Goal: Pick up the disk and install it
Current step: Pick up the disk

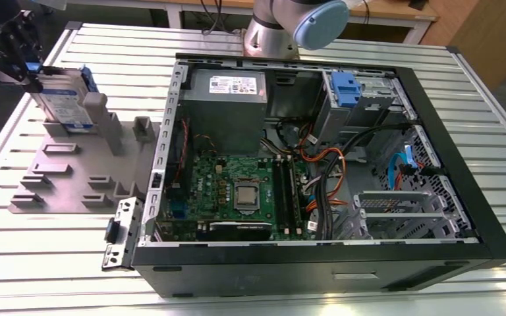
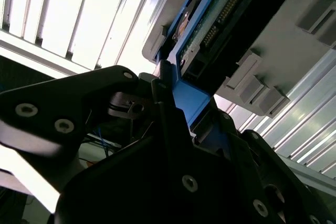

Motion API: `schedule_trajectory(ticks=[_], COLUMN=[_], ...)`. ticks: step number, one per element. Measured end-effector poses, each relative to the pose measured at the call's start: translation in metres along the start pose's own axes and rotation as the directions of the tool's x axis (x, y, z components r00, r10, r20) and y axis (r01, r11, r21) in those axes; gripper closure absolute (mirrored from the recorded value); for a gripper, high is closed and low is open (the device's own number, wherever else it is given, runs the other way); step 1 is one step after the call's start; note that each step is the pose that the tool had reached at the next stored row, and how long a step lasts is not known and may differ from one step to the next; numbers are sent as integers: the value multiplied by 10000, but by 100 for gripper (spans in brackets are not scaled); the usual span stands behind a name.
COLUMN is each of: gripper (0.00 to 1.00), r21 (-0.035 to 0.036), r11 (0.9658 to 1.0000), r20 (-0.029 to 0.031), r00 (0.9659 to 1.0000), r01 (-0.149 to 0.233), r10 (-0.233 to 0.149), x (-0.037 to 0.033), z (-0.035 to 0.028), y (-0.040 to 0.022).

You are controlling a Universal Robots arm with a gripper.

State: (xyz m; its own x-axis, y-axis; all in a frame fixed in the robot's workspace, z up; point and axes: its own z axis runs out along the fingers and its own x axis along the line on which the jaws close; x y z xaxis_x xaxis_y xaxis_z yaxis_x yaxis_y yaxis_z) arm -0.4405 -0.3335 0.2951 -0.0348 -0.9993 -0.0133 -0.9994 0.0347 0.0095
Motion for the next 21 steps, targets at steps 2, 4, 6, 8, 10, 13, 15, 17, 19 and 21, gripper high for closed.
schedule_trajectory(ticks=[2, 4, 6, 8, 10, 13, 15, 17, 19, 21], gripper=[63, 63, 63, 63, 63, 63, 63, 63, 63, 63], r21=[4, 2, 0, 0, 3, 0, 1, 0, 1, -3], r11=[10000, 10000, 10000, 10000, 10000, 10000, 10000, 10000, 10000, 10000], r20=[2, 0, 0, 0, 1, 0, 0, 0, 0, -2], r00=[10000, 10000, 10000, 10000, 10000, 10000, 10000, 10000, 10000, 10000], r01=[0, 0, 0, 0, 0, 0, 0, 0, 0, 0], r10=[0, 0, 0, 0, 0, 0, 0, 0, 0, 0], x=[0, 0, 0, 0, -1, -1, -1, -1, -1, -1], z=[1, -3, -10, -19, -24, -37, -38, -40, -43, -51], y=[0, 0, 0, 0, 0, 0, 0, 0, 0, 1])
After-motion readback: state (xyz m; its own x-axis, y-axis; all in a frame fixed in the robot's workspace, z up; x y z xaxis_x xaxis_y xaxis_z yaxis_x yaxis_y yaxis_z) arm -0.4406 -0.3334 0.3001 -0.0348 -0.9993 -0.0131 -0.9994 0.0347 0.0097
